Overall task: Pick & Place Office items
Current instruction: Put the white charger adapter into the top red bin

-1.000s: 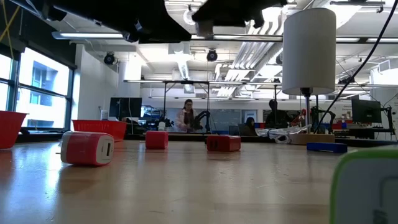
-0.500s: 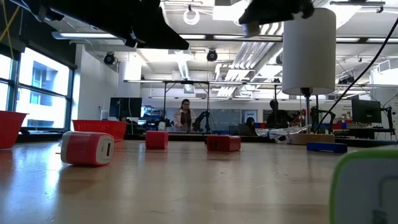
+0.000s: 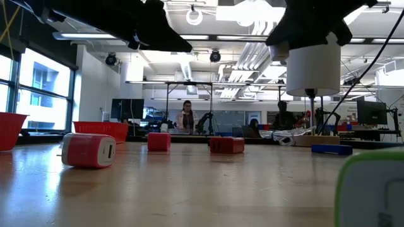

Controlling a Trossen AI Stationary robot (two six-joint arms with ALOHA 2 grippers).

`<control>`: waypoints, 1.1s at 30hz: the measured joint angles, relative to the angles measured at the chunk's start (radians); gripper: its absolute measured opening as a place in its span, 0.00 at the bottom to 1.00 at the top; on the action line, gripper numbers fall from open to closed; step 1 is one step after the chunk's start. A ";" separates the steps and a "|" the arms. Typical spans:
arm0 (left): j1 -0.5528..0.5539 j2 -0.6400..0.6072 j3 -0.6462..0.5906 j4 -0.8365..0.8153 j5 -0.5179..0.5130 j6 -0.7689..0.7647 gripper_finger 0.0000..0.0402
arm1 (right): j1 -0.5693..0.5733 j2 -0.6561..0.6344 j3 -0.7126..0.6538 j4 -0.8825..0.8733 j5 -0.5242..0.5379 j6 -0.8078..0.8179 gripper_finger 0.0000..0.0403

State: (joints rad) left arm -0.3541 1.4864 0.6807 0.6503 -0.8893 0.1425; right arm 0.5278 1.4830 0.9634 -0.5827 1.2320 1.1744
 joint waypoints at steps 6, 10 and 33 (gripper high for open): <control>0.001 0.000 0.000 0.001 0.000 -0.026 0.55 | -0.014 0.036 0.000 0.103 -0.079 -0.114 0.34; 0.001 0.000 0.000 0.001 0.000 -0.043 0.55 | -0.019 0.056 0.000 0.205 -0.140 -0.213 0.34; -0.107 0.000 0.000 0.000 -0.003 0.241 0.55 | -0.058 0.174 0.000 0.925 -0.433 -0.760 0.35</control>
State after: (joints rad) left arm -0.4610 1.4864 0.6804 0.6506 -0.8926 0.3834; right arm 0.4702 1.6569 0.9634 0.3428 0.7994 0.4141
